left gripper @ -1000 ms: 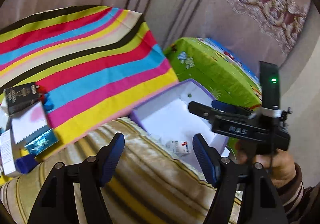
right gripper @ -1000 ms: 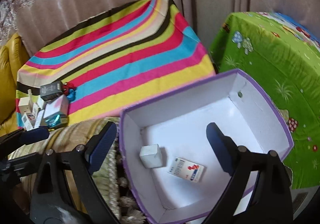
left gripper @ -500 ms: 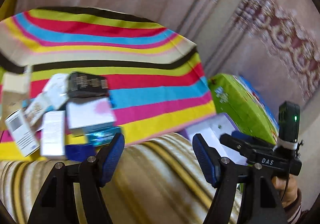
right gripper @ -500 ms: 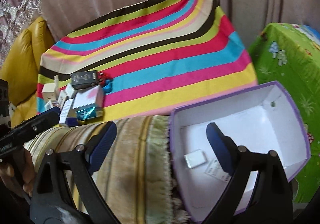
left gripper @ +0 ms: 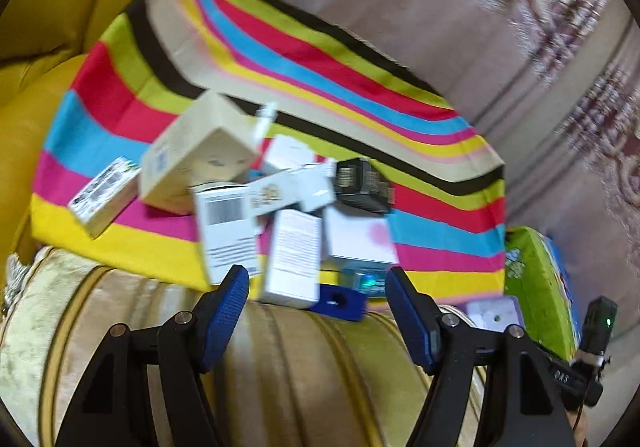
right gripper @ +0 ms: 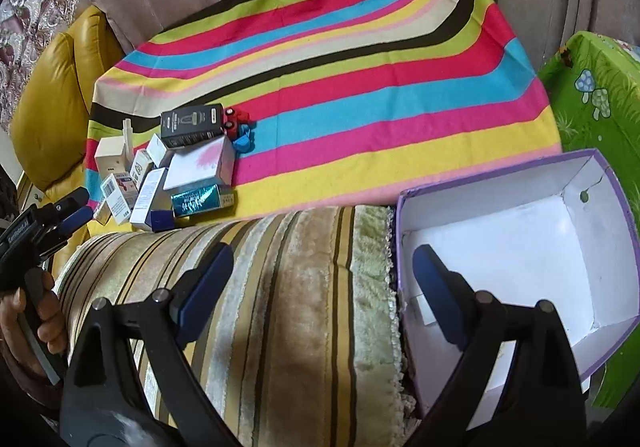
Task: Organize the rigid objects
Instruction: 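Move both tools back over the pile of boxes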
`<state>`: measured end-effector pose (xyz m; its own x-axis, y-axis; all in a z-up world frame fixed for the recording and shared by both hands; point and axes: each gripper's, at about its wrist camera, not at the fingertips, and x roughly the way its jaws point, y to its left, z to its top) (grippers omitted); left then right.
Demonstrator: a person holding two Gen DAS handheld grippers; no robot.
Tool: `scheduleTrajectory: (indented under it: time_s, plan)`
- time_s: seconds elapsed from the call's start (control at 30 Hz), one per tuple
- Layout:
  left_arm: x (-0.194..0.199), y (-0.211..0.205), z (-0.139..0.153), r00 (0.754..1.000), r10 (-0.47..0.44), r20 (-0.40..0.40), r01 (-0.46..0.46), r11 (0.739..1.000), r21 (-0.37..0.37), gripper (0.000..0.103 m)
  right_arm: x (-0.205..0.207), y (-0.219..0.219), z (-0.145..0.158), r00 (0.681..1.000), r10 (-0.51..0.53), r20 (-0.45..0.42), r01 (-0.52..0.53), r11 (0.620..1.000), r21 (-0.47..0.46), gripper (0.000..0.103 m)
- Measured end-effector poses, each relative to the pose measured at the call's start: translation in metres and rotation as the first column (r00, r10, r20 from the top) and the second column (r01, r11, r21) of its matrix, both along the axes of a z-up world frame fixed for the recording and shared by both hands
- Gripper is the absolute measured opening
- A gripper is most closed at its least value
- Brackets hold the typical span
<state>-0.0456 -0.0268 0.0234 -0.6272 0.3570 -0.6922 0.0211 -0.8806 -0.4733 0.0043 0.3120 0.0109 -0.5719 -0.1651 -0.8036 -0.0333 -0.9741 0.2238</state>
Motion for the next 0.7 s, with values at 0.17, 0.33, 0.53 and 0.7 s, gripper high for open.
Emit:
scheduleTrajectory:
  time_s: [0.17, 0.33, 0.53, 0.7]
  plan:
    - [-0.006, -0.012, -0.009, 0.997, 0.046, 0.057, -0.046, 0.999, -0.014, 0.071, -0.002, -0.005, -0.006, 1.000, 0.003, 0.021, -0.004, 1.000, 0.010, 0.093]
    - [-0.022, -0.018, -0.015, 0.988, 0.094, 0.121, -0.084, 0.993, -0.081, 0.071, -0.003, -0.007, -0.009, 0.999, 0.003, 0.037, -0.004, 1.000, 0.015, 0.093]
    - [-0.048, -0.023, -0.033, 0.969, 0.138, 0.206, -0.119, 0.988, -0.100, 0.071, -0.010, -0.017, -0.008, 0.998, 0.033, 0.049, -0.034, 0.999, 0.024, 0.093]
    - [-0.056, -0.027, -0.040, 0.961, 0.152, 0.232, -0.134, 0.987, -0.091, 0.071, -0.024, -0.031, 0.001, 0.996, 0.077, 0.039, -0.077, 0.997, 0.013, 0.093]
